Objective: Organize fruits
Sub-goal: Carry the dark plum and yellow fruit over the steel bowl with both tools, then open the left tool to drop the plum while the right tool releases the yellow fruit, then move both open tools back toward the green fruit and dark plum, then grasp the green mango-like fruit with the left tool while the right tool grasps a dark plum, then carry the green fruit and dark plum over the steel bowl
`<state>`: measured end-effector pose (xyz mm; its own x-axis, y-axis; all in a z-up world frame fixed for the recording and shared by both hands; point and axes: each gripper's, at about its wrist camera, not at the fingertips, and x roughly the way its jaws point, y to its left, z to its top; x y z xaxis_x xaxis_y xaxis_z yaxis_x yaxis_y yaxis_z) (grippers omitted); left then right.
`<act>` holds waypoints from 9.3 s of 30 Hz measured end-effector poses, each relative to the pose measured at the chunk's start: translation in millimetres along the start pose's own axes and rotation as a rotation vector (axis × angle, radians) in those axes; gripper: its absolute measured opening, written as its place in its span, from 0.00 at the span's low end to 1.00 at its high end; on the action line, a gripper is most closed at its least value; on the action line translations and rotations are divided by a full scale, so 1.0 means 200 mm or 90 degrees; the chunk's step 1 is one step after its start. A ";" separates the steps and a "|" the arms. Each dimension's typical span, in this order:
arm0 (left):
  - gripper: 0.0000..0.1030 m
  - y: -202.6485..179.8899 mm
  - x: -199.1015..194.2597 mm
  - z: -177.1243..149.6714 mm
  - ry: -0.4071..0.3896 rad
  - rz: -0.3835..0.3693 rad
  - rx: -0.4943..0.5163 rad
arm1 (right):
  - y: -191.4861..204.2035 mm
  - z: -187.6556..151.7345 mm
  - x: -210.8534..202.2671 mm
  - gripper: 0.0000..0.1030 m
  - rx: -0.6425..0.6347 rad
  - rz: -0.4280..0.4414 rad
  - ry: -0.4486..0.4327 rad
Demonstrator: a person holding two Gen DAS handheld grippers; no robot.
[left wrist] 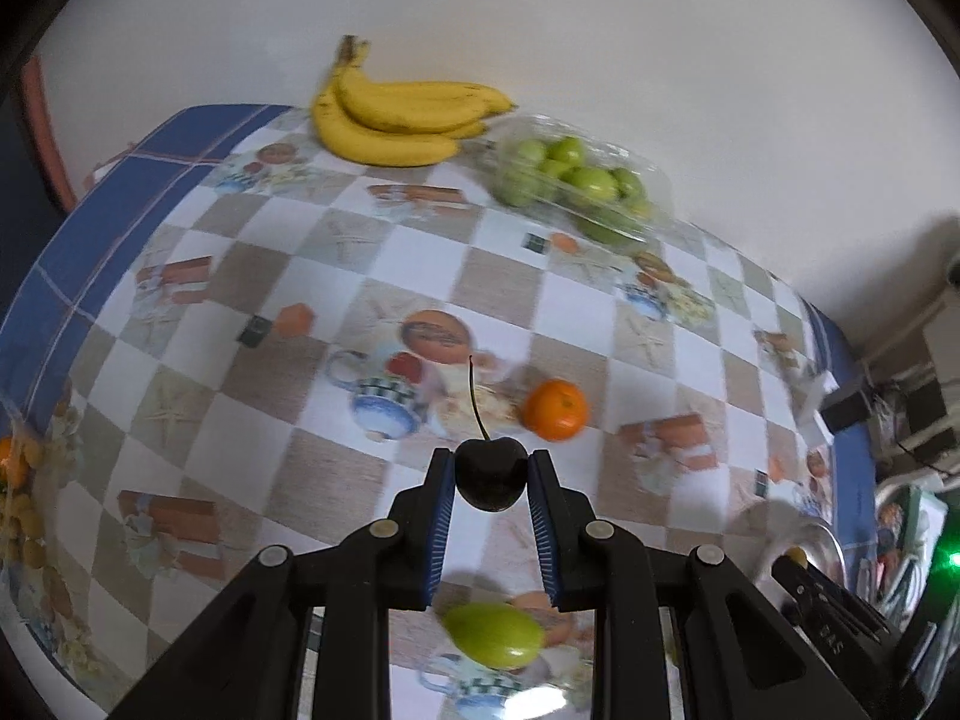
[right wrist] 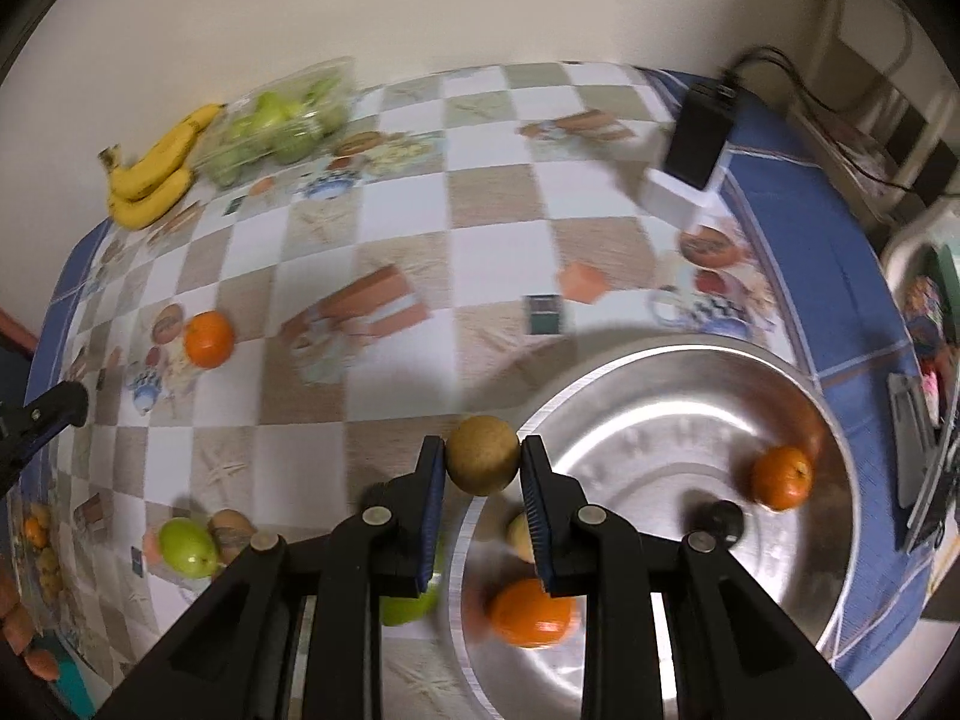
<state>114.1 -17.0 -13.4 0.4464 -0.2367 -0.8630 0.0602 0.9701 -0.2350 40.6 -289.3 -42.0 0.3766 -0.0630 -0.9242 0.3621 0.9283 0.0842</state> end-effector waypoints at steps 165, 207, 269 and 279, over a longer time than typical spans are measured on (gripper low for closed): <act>1.00 -0.51 0.19 -0.24 0.059 0.031 0.084 | -0.43 -0.04 -0.05 0.96 0.112 0.011 -0.009; 1.00 0.09 0.18 -0.32 0.102 0.033 -0.098 | 0.39 -0.12 0.18 0.96 -0.200 0.108 0.058; 0.49 -0.23 0.05 -0.30 0.091 -0.124 -0.043 | 0.07 -0.07 -0.09 0.25 -0.090 0.049 -0.016; 0.49 -0.55 0.00 -0.40 0.094 -0.148 0.075 | -0.28 -0.08 -0.17 0.25 0.023 0.004 -0.030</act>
<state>36.9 -127.1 -23.3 0.2739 -0.4498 -0.8501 0.2526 0.8865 -0.3877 -6.3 -333.7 -21.3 0.4186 -0.0753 -0.9050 0.3897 0.9151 0.1041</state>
